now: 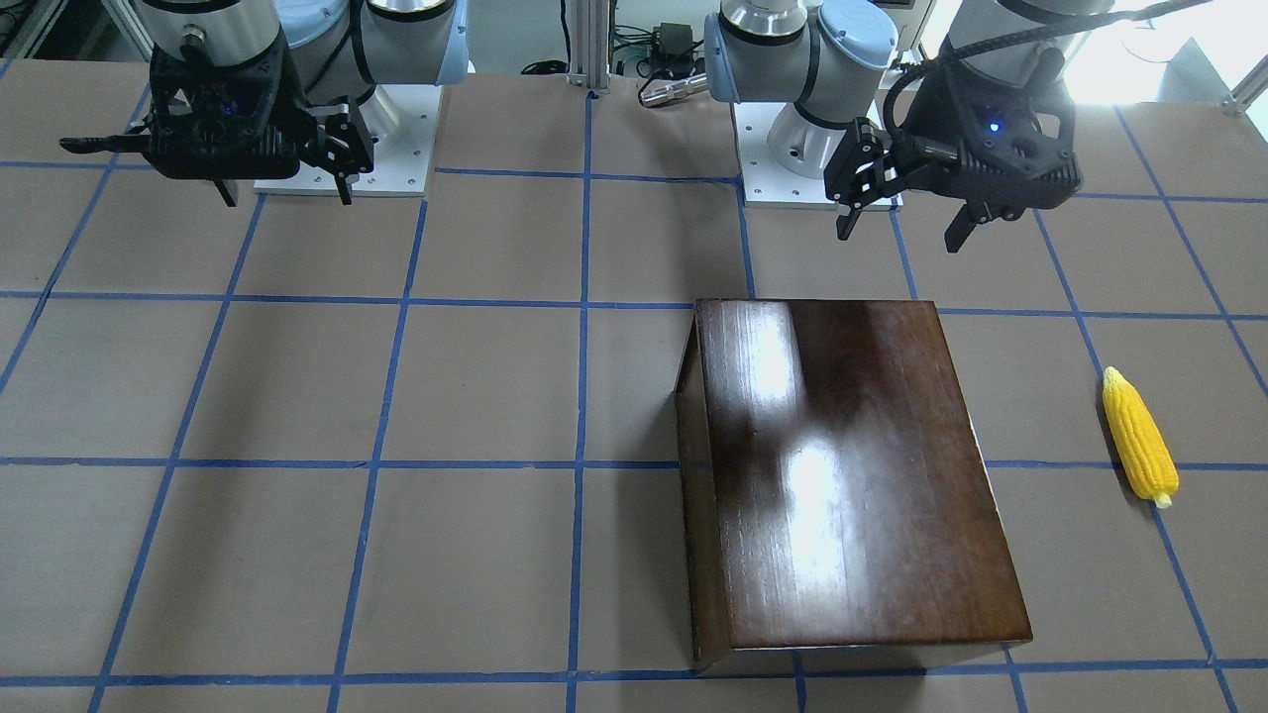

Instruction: Open drawer and put corn inside

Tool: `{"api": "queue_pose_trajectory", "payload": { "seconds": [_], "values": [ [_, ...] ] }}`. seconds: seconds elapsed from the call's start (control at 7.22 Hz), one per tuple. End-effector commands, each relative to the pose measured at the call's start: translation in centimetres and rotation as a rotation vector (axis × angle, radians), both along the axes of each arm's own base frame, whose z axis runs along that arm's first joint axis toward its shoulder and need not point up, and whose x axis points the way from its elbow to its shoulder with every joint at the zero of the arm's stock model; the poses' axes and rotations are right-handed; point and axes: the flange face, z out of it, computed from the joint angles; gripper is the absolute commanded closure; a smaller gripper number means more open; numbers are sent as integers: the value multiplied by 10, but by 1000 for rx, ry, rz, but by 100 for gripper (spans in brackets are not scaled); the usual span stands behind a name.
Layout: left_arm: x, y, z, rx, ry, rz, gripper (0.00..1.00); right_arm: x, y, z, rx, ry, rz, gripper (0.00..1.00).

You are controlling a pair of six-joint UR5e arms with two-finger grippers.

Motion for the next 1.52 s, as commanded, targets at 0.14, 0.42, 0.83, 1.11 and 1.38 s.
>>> {"api": "queue_pose_trajectory", "payload": {
  "seconds": [0.14, 0.42, 0.83, 1.11, 1.38],
  "values": [
    [41, -14, -13, 27, -31, 67, 0, 0, 0, 0, -1, 0, 1, 0],
    [109, -31, -37, 77, -21, 158, 0, 0, 0, 0, -1, 0, 1, 0],
    [233, -51, -79, 104, -2, 151, 0, 0, 0, 0, 0, 0, 0, 0],
    [285, -60, -92, 80, -7, 114, 0, 0, 0, 0, -1, 0, 1, 0],
    [328, -65, -116, 64, -12, 93, 0, 0, 0, 0, 0, 0, 1, 0]
  ]
}}
